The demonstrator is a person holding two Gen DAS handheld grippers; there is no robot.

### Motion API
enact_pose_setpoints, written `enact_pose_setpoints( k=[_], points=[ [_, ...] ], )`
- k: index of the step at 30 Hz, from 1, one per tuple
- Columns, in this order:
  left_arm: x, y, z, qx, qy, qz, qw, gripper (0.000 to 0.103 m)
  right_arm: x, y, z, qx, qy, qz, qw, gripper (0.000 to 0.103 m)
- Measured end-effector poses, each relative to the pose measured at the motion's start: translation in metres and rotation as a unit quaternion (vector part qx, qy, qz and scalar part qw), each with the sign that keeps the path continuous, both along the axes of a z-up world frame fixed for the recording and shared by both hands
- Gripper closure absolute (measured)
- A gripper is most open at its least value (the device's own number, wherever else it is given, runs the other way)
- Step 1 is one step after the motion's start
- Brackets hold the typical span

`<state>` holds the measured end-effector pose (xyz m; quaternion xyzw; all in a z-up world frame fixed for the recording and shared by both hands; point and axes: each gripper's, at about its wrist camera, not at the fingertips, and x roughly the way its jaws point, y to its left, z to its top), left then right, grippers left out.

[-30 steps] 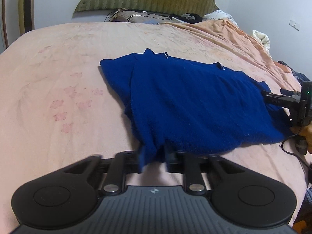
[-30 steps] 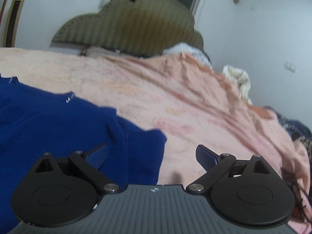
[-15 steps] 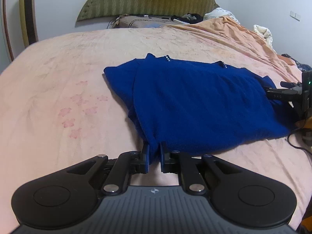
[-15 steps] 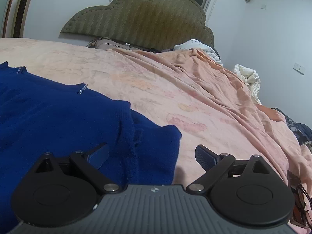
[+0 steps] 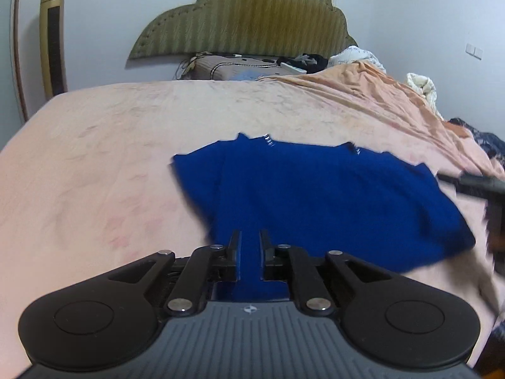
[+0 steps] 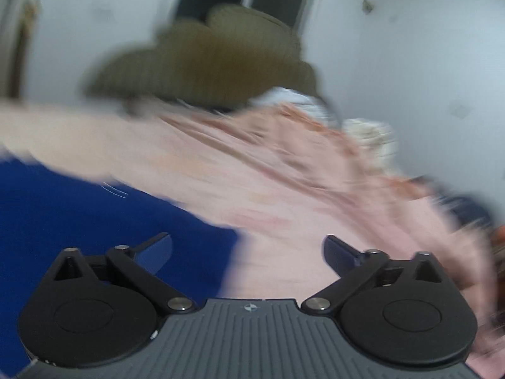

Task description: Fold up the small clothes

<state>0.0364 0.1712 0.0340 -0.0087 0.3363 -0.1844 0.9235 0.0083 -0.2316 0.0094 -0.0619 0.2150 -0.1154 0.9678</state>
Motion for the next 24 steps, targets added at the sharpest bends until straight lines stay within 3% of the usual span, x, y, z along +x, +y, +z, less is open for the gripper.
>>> enact_pose_setpoints(
  k=[2, 4, 6, 9, 12, 14, 19, 24],
  points=[
    [0.014, -0.021, -0.01, 0.017, 0.02, 0.008, 0.9996, 0.092, -0.001, 0.01, 0.0, 0.1, 0.024, 0.073, 0.992, 0.001],
    [0.025, -0.04, -0.029, 0.053, 0.044, 0.022, 0.9974, 0.092, 0.004, 0.024, -0.009, 0.143, 0.058, 0.106, 0.982, 0.001],
    [0.027, -0.048, -0.044, 0.076, 0.055, 0.043, 0.9947, 0.093, 0.006, 0.037, -0.021, 0.118, 0.088, 0.114, 0.983, 0.001],
    [0.016, -0.051, -0.045, 0.083, 0.034, 0.061, 0.9941, 0.092, 0.007, 0.04, -0.035, 0.076, 0.134, 0.081, 0.985, 0.001],
    [0.012, -0.059, -0.048, 0.095, 0.022, 0.081, 0.9919, 0.089, -0.004, 0.03, -0.026, 0.155, 0.109, 0.081, 0.979, 0.0],
    [0.011, -0.065, -0.048, 0.104, 0.017, 0.089, 0.9904, 0.088, -0.007, 0.036, -0.025, 0.177, 0.105, 0.099, 0.974, 0.0],
    [0.006, -0.07, -0.05, 0.115, 0.007, 0.098, 0.9885, 0.084, -0.002, 0.062, -0.043, 0.09, 0.126, 0.089, 0.984, 0.0],
    [0.002, -0.074, -0.052, 0.124, -0.004, 0.105, 0.9867, 0.08, -0.005, 0.06, -0.042, 0.1, 0.124, 0.091, 0.983, 0.0]
  ],
)
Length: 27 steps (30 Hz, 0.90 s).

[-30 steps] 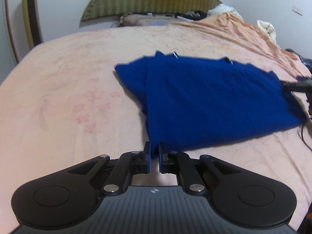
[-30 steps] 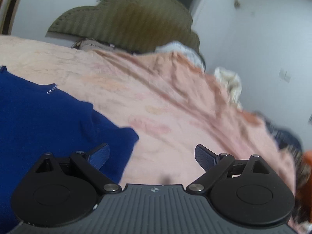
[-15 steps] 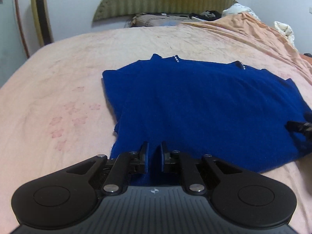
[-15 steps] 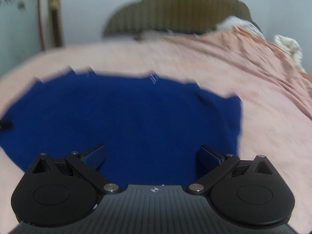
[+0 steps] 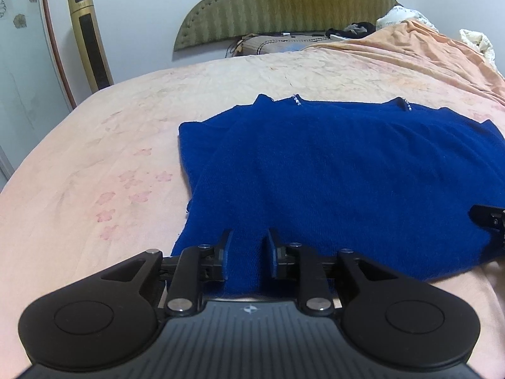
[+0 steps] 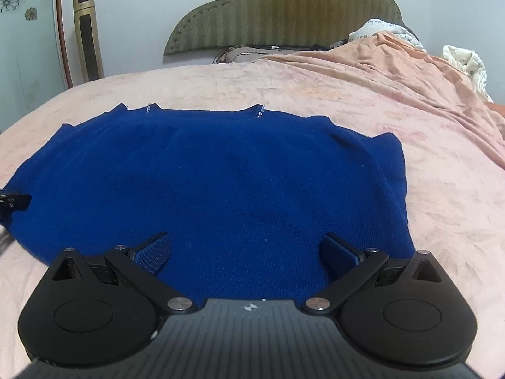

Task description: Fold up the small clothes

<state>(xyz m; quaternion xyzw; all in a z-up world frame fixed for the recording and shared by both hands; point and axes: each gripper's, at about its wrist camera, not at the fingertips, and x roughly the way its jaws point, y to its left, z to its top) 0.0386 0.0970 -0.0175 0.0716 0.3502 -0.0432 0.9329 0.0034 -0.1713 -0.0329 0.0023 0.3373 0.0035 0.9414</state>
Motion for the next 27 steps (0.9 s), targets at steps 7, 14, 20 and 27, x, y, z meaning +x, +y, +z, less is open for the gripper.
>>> enact_pose_setpoints(
  k=[7, 14, 20, 27],
  points=[
    [-0.004, 0.003, -0.003, -0.021, -0.003, 0.009, 0.9997, 0.0, 0.001, 0.001, -0.001, -0.007, 0.0, 0.002, 1.0, 0.0],
    [-0.006, 0.001, -0.01, -0.023, -0.003, 0.012, 0.9997, 0.0, 0.001, 0.0, -0.001, -0.004, -0.001, 0.003, 1.0, 0.0],
    [-0.007, 0.002, -0.013, -0.026, -0.008, 0.012, 0.9996, 0.0, 0.0, 0.001, -0.001, -0.003, -0.002, 0.004, 1.0, 0.0],
    [-0.009, 0.004, -0.015, -0.031, -0.014, 0.012, 0.9993, 0.0, 0.0, 0.001, -0.002, 0.003, -0.004, 0.009, 1.0, 0.0]
  ],
)
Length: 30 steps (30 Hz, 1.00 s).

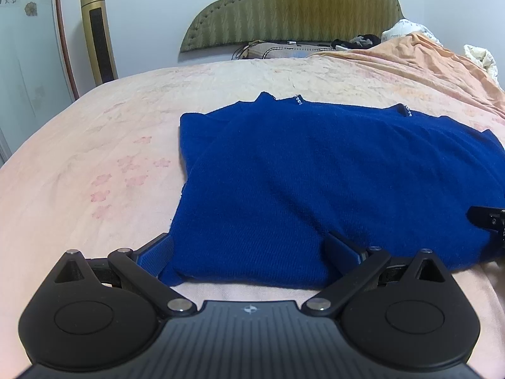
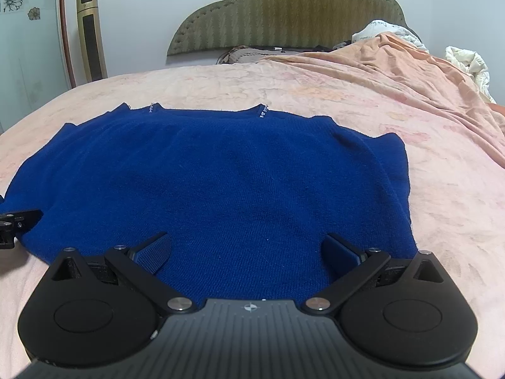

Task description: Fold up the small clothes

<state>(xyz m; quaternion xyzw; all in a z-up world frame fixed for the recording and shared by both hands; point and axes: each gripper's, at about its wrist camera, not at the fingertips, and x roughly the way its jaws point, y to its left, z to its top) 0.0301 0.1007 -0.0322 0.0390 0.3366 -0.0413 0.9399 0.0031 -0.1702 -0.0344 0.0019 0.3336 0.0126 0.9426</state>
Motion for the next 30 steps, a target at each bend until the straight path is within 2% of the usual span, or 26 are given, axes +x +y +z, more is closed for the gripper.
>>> enact_pose_setpoints(
  k=[19, 21, 25, 30],
  points=[
    [-0.001, 0.003, 0.0, -0.009, -0.001, -0.002, 1.0, 0.0, 0.001, 0.0, 0.0, 0.002, -0.001, 0.004, 1.0, 0.0],
    [-0.004, 0.006, 0.006, -0.007, -0.004, -0.005, 1.0, 0.0, 0.001, 0.0, 0.0, 0.002, -0.001, 0.004, 1.0, 0.0],
    [-0.001, 0.022, 0.03, -0.009, -0.044, 0.001, 0.999, 0.0, 0.0, 0.0, 0.0, 0.002, -0.001, 0.004, 1.0, 0.0],
    [0.021, 0.045, 0.049, -0.023, -0.043, 0.021, 0.9986, 0.0, 0.0, 0.0, 0.0, 0.003, -0.001, 0.005, 1.0, 0.0]
  ],
)
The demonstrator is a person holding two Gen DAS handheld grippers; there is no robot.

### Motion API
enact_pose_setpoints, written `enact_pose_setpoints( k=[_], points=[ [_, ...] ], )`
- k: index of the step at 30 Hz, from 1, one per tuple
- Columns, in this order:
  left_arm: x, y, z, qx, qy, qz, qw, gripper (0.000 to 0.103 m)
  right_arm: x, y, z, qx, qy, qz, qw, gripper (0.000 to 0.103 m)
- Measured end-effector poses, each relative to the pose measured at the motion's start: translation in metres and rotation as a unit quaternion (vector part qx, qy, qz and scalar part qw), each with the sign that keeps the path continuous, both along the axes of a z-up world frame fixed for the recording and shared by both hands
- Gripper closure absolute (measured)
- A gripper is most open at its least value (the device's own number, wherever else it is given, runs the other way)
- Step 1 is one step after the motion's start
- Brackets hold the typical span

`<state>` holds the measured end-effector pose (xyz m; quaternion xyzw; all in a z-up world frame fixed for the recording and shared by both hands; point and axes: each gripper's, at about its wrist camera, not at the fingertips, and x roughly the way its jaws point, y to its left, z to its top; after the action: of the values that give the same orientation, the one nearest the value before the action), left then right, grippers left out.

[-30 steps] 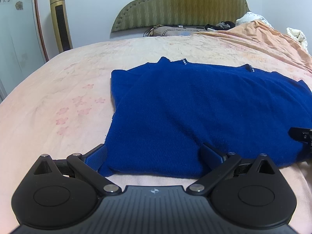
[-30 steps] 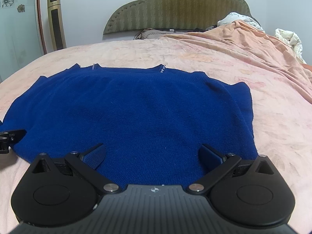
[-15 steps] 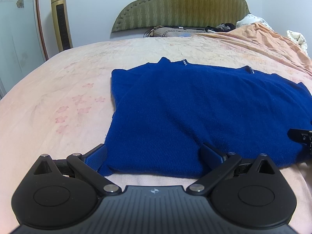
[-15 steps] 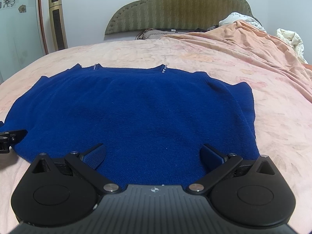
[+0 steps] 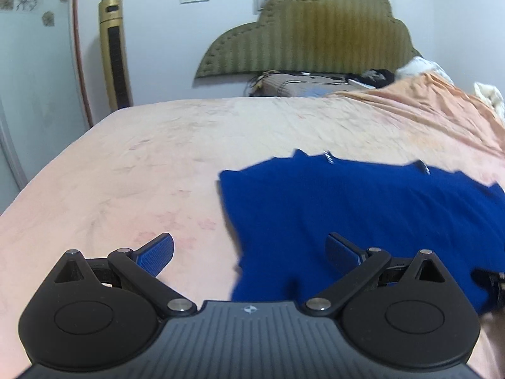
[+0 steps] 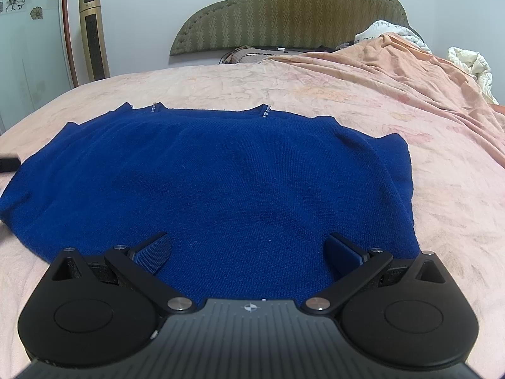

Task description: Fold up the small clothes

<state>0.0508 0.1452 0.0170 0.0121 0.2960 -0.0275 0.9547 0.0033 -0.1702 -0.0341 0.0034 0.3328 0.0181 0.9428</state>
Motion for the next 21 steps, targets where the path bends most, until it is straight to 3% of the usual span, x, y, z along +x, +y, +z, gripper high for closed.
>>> enact_pose_setpoints(
  k=[7, 13, 18, 21],
  points=[
    [0.015, 0.017, 0.002, -0.01, 0.007, -0.003, 0.9999, 0.0, 0.001, 0.001, 0.0, 0.0, 0.0, 0.001, 1.0, 0.0],
    [0.034, 0.042, 0.004, -0.069, -0.009, -0.018, 0.9974, 0.0, 0.0, 0.0, 0.0, 0.003, -0.002, 0.001, 1.0, 0.0],
    [0.063, 0.049, -0.005, -0.086, 0.036, -0.031, 0.9952, 0.0, -0.008, 0.003, 0.006, -0.008, -0.027, -0.017, 0.999, 0.0],
    [0.082, 0.047, -0.012, -0.082, 0.083, -0.067, 0.991, 0.0, -0.018, 0.011, 0.014, 0.007, -0.043, -0.018, 0.999, 0.0]
  ],
)
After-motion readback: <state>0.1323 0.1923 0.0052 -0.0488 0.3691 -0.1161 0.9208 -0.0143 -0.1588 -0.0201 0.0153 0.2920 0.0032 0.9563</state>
